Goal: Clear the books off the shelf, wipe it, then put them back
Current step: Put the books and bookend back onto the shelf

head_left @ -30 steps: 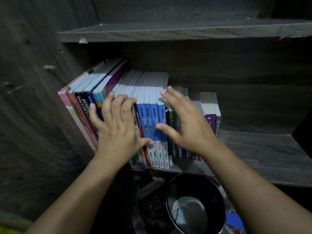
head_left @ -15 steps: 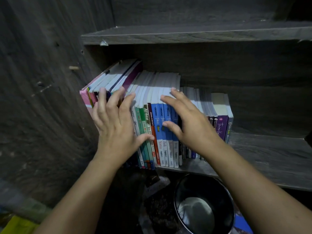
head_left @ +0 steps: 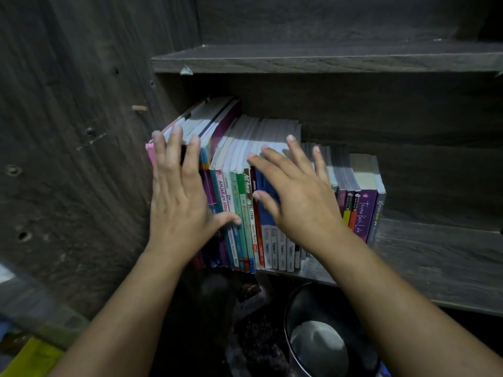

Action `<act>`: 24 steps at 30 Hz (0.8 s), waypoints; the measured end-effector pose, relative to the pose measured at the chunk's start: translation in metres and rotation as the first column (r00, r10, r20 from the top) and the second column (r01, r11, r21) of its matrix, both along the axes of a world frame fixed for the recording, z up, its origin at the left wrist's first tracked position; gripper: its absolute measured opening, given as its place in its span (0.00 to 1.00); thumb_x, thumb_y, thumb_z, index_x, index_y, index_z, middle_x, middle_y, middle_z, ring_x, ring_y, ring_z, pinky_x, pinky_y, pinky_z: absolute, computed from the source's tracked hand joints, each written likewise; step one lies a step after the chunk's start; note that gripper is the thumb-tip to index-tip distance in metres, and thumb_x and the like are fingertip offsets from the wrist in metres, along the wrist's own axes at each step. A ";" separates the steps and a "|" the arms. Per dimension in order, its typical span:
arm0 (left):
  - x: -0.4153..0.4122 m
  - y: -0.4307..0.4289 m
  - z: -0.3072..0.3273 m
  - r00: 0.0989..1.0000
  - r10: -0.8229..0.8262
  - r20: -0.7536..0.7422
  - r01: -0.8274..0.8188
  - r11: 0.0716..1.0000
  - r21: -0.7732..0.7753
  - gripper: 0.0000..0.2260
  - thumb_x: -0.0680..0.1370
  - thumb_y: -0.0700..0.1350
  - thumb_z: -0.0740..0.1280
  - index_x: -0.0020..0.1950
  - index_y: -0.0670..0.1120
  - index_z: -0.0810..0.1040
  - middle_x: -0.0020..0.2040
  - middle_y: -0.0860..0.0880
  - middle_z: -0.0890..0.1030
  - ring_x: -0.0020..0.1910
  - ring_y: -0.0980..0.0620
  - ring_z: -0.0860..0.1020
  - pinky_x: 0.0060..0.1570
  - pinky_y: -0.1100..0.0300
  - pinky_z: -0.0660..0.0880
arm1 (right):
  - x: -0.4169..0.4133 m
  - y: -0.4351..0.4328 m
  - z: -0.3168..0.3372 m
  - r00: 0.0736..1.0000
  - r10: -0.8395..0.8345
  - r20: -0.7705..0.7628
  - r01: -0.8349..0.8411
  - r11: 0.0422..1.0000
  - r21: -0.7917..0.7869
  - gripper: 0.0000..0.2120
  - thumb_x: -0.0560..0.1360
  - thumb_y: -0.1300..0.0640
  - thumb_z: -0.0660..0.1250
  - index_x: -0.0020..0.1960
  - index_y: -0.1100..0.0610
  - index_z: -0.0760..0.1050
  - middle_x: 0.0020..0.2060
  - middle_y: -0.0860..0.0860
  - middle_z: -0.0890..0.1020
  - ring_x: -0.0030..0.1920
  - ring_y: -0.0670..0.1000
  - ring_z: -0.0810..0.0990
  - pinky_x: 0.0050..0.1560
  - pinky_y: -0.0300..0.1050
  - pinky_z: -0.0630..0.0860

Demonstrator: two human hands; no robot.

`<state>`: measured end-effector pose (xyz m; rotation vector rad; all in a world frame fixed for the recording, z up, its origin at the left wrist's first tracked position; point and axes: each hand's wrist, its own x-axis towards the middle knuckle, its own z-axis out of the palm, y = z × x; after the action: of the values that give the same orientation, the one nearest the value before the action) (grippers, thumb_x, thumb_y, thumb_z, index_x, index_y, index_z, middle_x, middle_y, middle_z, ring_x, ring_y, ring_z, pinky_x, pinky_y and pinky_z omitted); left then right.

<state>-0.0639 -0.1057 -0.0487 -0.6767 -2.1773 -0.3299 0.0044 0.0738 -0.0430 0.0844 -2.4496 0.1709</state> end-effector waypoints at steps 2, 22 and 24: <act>-0.002 -0.003 0.003 0.999 0.050 0.018 -0.050 0.998 -0.028 0.66 0.52 0.66 0.79 0.76 0.37 0.48 0.76 0.34 0.51 0.76 0.35 0.45 0.75 0.48 0.38 | -0.005 -0.002 -0.004 0.999 -0.009 -0.044 0.009 1.000 -0.011 0.24 0.75 0.51 0.69 0.70 0.49 0.70 0.67 0.49 0.74 0.74 0.58 0.61 0.73 0.62 0.49; 0.005 -0.012 -0.008 0.992 0.121 0.027 -0.121 0.993 0.005 0.58 0.60 0.48 0.82 0.77 0.34 0.48 0.78 0.36 0.50 0.77 0.42 0.46 0.75 0.50 0.51 | -0.015 -0.033 0.005 0.999 -0.030 -0.045 0.027 0.998 -0.057 0.25 0.71 0.43 0.70 0.66 0.48 0.73 0.64 0.47 0.77 0.68 0.52 0.72 0.73 0.64 0.49; 0.010 -0.009 -0.021 0.992 0.116 0.046 -0.118 0.991 0.066 0.57 0.60 0.45 0.82 0.76 0.33 0.48 0.77 0.34 0.48 0.77 0.42 0.45 0.74 0.50 0.51 | -0.018 -0.036 0.007 0.998 -0.049 -0.041 0.047 0.998 -0.038 0.25 0.72 0.39 0.68 0.67 0.46 0.73 0.64 0.46 0.77 0.68 0.51 0.71 0.72 0.66 0.45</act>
<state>-0.0537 -0.1151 -0.0694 -0.5059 -2.2243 -0.3580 -0.0136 0.0377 -0.0363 0.0127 -2.4034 0.1914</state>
